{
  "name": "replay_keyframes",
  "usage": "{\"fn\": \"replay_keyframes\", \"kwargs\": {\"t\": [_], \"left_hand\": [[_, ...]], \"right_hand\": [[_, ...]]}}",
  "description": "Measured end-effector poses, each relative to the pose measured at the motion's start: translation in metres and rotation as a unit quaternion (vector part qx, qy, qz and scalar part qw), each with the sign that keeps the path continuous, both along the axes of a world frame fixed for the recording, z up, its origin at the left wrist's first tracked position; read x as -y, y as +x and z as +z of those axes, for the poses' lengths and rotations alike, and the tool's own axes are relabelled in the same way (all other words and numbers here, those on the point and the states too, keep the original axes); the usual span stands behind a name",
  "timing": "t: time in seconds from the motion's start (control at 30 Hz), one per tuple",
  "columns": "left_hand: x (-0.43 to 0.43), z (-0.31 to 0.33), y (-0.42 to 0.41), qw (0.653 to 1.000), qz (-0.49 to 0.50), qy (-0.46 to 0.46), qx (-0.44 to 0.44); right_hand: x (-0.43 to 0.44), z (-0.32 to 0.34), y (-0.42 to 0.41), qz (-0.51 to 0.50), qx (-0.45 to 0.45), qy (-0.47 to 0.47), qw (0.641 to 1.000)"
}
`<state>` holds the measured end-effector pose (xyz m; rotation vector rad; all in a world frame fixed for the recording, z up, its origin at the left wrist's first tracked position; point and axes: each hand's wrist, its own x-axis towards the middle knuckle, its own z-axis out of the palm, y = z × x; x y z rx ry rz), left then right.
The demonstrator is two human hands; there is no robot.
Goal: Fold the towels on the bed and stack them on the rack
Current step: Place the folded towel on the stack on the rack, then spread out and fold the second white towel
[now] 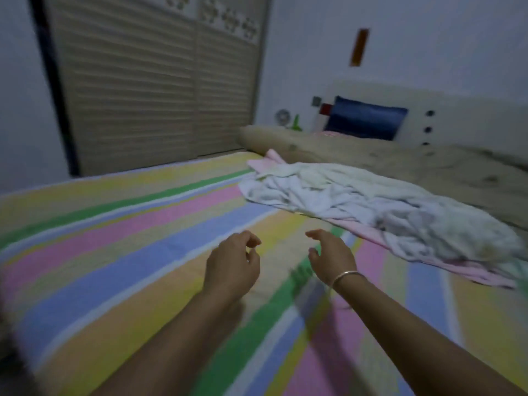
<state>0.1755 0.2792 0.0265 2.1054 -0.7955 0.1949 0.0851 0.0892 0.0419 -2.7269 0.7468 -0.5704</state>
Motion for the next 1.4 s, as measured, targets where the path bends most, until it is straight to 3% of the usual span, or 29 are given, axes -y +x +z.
{"fn": "replay_keyframes", "kwargs": {"t": [0.27, 0.4, 0.53, 0.67, 0.73, 0.9, 1.0, 1.07, 1.13, 1.2, 1.3, 1.4], "left_hand": [[0.187, -0.034, -0.035, 0.964, -0.148, 0.216, -0.045], [0.254, -0.067, -0.059, 0.922, -0.142, 0.319, -0.167], [0.274, -0.093, -0.063, 0.910, -0.106, 0.374, -0.146], [0.278, -0.096, -0.061, 0.899, -0.109, 0.402, -0.133], [0.278, -0.097, -0.062, 0.901, -0.109, 0.399, -0.132], [0.279, -0.097, -0.061, 0.897, -0.111, 0.408, -0.128], [0.277, -0.093, -0.061, 0.892, -0.131, 0.409, -0.142], [0.275, -0.095, -0.054, 0.886, -0.141, 0.417, -0.146], [0.268, -0.082, -0.051, 0.886, -0.166, 0.404, -0.157], [0.257, -0.068, -0.046, 0.890, -0.198, 0.363, -0.192], [0.233, -0.055, -0.054, 0.898, -0.213, 0.247, -0.296], [0.217, -0.056, -0.081, 0.866, -0.168, 0.106, -0.458]], "right_hand": [[0.172, -0.031, -0.073, -0.101, -0.083, 0.002, 0.991], [0.246, -0.036, -0.080, -0.138, -0.047, -0.057, 0.988], [0.314, -0.027, -0.080, -0.256, 0.069, -0.079, 0.961], [0.362, -0.027, -0.078, -0.368, 0.153, 0.037, 0.916], [0.377, -0.030, -0.075, -0.375, 0.155, 0.086, 0.910], [0.391, -0.030, -0.083, -0.451, 0.092, 0.042, 0.887], [0.365, -0.027, -0.085, -0.404, 0.044, -0.112, 0.907], [0.331, -0.032, -0.092, -0.264, 0.049, -0.167, 0.949], [0.286, -0.043, -0.116, -0.167, 0.077, -0.070, 0.981], [0.249, -0.052, -0.145, -0.152, 0.078, 0.029, 0.985], [0.203, -0.046, -0.197, -0.113, 0.069, 0.133, 0.982], [0.154, -0.023, -0.234, -0.040, 0.007, 0.274, 0.961]]}}
